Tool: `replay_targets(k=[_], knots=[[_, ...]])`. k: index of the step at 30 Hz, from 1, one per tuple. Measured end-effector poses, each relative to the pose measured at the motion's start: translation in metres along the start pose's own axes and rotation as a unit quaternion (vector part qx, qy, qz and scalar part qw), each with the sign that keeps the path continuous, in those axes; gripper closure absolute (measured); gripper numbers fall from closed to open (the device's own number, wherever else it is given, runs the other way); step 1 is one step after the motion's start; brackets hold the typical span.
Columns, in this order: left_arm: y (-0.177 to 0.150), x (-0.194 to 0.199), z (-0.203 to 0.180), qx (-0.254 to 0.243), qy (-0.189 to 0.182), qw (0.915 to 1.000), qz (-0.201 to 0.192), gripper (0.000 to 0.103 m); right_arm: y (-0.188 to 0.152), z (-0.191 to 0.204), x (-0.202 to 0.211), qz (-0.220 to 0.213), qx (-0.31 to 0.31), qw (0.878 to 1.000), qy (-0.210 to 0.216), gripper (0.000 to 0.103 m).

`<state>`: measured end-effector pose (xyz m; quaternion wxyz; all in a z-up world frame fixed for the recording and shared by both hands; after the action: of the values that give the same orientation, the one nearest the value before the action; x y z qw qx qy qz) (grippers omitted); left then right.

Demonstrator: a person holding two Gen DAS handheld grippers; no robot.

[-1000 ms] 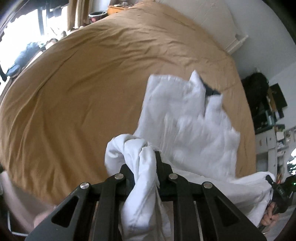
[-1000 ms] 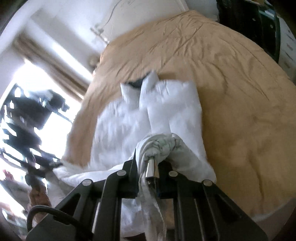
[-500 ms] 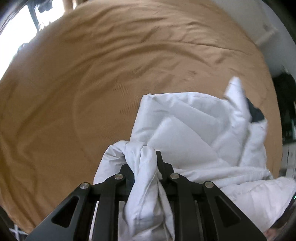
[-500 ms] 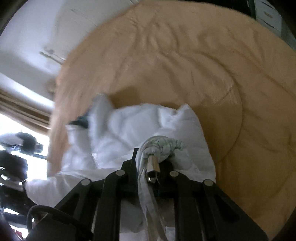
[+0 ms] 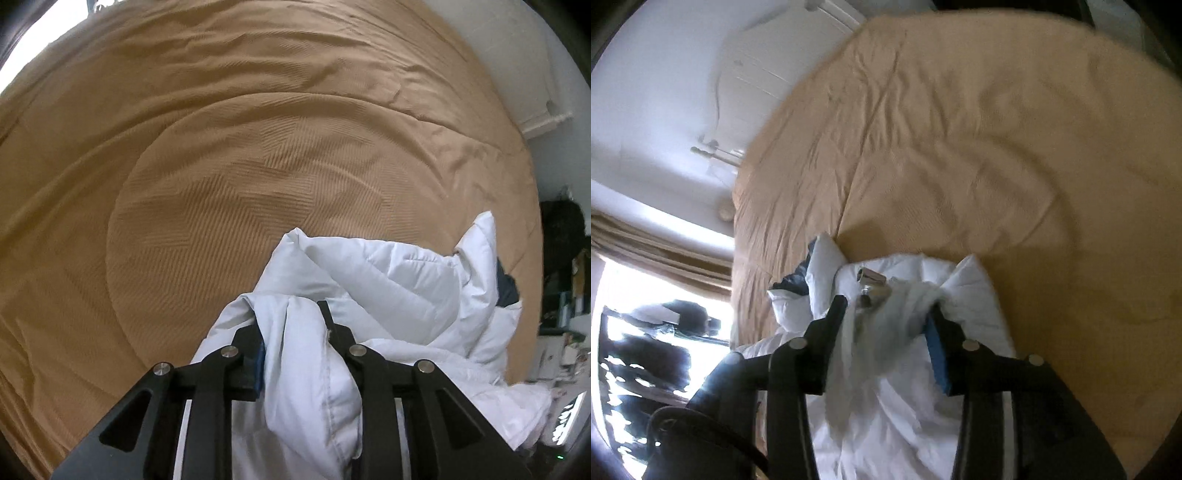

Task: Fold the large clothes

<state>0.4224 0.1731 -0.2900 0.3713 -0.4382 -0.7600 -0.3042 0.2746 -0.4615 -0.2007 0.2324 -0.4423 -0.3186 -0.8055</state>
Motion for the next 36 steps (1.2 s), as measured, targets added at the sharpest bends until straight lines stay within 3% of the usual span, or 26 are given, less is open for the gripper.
replay_targets(k=[1, 2, 4, 5, 7, 10, 13, 15, 17, 20, 23, 24, 27, 31, 34, 36], knots=[[0.0, 0.0, -0.003, -0.012, 0.007, 0.9999, -0.002, 0.078, -0.002, 0.005, 0.021, -0.039, 0.019, 0.998, -0.041, 0.034], [0.0, 0.0, -0.007, -0.018, 0.01, 0.9998, -0.003, 0.078, -0.007, 0.014, 0.042, -0.081, 0.045, 0.994, -0.059, 0.032], [-0.001, 0.002, -0.006, -0.019, 0.011, 0.9998, -0.002, 0.078, -0.021, 0.042, 0.077, -0.144, 0.098, 0.984, -0.045, 0.033], [0.0, 0.004, -0.005, -0.016, 0.007, 0.9998, -0.001, 0.078, -0.031, 0.055, 0.085, -0.149, 0.118, 0.981, -0.033, 0.036], [0.001, 0.007, -0.004, -0.011, -0.002, 0.9999, -0.001, 0.077, -0.056, 0.092, 0.084, -0.124, 0.18, 0.976, -0.004, 0.054], [0.001, 0.019, 0.002, -0.01, -0.017, 0.9998, 0.001, 0.076, -0.092, 0.136, 0.051, -0.086, 0.247, 0.965, -0.018, 0.069], [0.009, 0.03, 0.007, 0.005, -0.046, 0.9989, 0.007, 0.075, -0.122, 0.157, -0.017, -0.006, 0.279, 0.959, -0.044, 0.073], [0.014, 0.043, 0.008, 0.011, -0.061, 0.998, 0.011, 0.074, -0.13, 0.155, -0.058, 0.017, 0.287, 0.954, -0.09, 0.076], [0.019, 0.057, 0.001, 0.01, -0.089, 0.9959, 0.012, 0.074, -0.129, 0.15, -0.094, 0.011, 0.29, 0.945, -0.152, 0.086], [0.027, 0.086, -0.014, 0.005, -0.129, 0.9916, 0.008, 0.074, -0.112, 0.143, -0.109, 0.008, 0.264, 0.95, -0.169, 0.086], [0.033, 0.118, -0.031, -0.007, -0.141, 0.9899, -0.017, 0.075, -0.101, 0.135, -0.11, 0.015, 0.238, 0.957, -0.168, 0.086], [0.035, 0.132, -0.036, -0.018, -0.132, 0.99, -0.044, 0.07, -0.1, 0.134, -0.111, 0.014, 0.239, 0.956, -0.17, 0.086], [0.036, 0.176, -0.058, -0.066, -0.086, 0.9887, -0.104, 0.044, -0.104, 0.134, -0.112, 0.008, 0.239, 0.956, -0.172, 0.086], [0.005, 0.191, -0.091, -0.141, -0.029, 0.9826, -0.117, 0.042, -0.108, 0.136, -0.106, -0.001, 0.237, 0.957, -0.168, 0.086], [-0.035, 0.163, -0.106, -0.206, 0.021, 0.9734, -0.099, 0.042, -0.107, 0.136, -0.085, -0.031, 0.227, 0.961, -0.154, 0.086], [-0.066, 0.126, -0.113, -0.254, 0.05, 0.9623, -0.084, 0.042, -0.102, 0.137, -0.062, -0.039, 0.219, 0.968, -0.115, 0.086]])
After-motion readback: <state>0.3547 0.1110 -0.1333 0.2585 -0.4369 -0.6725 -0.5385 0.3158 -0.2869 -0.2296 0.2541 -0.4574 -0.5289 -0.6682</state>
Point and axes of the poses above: each gripper's, at about its wrist camera, not at the fingertips, and x roughly against the way its jaws point, z to its left, y to its top, the point moved 1 cm from there along -x, roughly the way its jaws point, and after that the axes turned 15 degrees about -y, right-handed, at the moved point
